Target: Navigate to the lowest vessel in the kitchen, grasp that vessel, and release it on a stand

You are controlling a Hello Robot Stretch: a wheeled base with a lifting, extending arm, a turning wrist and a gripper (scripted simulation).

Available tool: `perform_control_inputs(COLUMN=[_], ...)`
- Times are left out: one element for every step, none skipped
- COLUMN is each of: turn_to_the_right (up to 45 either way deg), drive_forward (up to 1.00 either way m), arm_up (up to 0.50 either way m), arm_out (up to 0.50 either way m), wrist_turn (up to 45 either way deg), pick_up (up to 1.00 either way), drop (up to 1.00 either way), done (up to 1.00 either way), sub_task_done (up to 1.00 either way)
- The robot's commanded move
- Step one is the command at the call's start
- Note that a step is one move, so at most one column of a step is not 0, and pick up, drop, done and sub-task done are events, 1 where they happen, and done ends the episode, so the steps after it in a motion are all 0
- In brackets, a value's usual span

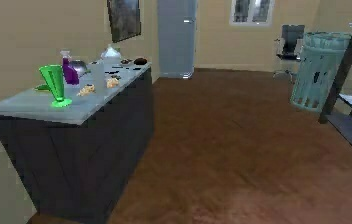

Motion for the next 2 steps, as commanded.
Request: perform_control_inputs(turn_to_the_right=[0.0, -9.0], drive_forward=[1.00, 0.00], arm_up=[0.00, 0.00], arm_out=[0.00, 0.00], wrist_turn=[0.0, 0.0], pick_up=[0.00, 0.00], drop=[0.00, 0.00], done=[0.00, 0.00], sub_task_done=[0.00, 0.00])
